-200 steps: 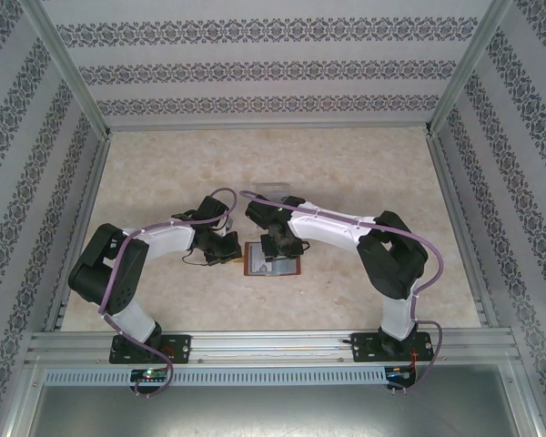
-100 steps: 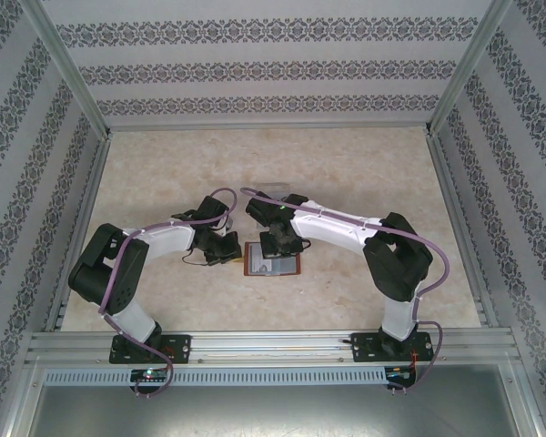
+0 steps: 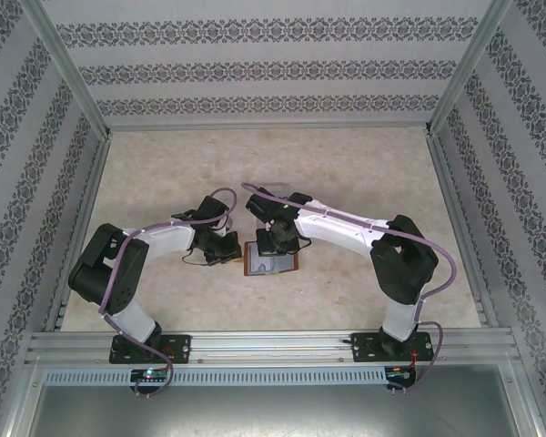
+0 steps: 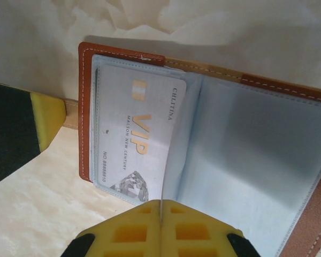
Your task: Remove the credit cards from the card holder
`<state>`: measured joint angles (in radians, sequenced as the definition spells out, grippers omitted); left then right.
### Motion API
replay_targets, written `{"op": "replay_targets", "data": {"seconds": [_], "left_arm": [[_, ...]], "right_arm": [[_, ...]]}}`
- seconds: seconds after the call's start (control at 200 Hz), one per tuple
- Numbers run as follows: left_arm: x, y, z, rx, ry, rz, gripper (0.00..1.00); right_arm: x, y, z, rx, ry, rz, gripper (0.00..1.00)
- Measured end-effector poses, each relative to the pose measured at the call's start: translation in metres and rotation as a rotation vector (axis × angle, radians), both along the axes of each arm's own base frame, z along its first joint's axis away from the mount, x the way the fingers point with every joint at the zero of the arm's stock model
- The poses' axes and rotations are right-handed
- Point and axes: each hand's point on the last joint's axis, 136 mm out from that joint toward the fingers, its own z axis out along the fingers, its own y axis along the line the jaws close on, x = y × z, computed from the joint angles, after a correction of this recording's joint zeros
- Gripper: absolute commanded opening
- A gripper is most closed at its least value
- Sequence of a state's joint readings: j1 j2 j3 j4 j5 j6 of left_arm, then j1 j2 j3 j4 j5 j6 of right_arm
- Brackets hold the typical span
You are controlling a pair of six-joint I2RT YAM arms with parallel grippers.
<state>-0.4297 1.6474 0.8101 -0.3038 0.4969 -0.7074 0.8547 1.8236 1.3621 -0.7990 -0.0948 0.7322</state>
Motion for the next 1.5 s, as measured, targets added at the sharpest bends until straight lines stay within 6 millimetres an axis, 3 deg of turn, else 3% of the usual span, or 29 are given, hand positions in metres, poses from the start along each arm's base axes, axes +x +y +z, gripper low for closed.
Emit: {"op": "replay_targets", "data": {"seconds": [0.56, 1.179, 1.499], "left_arm": [[-0.003, 0.004, 0.000, 0.025, 0.014, -0.013, 0.06], [-0.004, 0.004, 0.000, 0.026, 0.015, -0.015, 0.06], [-0.004, 0.004, 0.000, 0.030, 0.020, -0.016, 0.06]], "right_arm": [[-0.001, -0.023, -0.009, -0.087, 0.003, 0.005, 0.11], [-0.004, -0.046, -0.039, -0.205, 0.038, 0.013, 0.11], [-0.003, -0.056, -0.047, -0.248, 0.040, 0.015, 0.28]]}}
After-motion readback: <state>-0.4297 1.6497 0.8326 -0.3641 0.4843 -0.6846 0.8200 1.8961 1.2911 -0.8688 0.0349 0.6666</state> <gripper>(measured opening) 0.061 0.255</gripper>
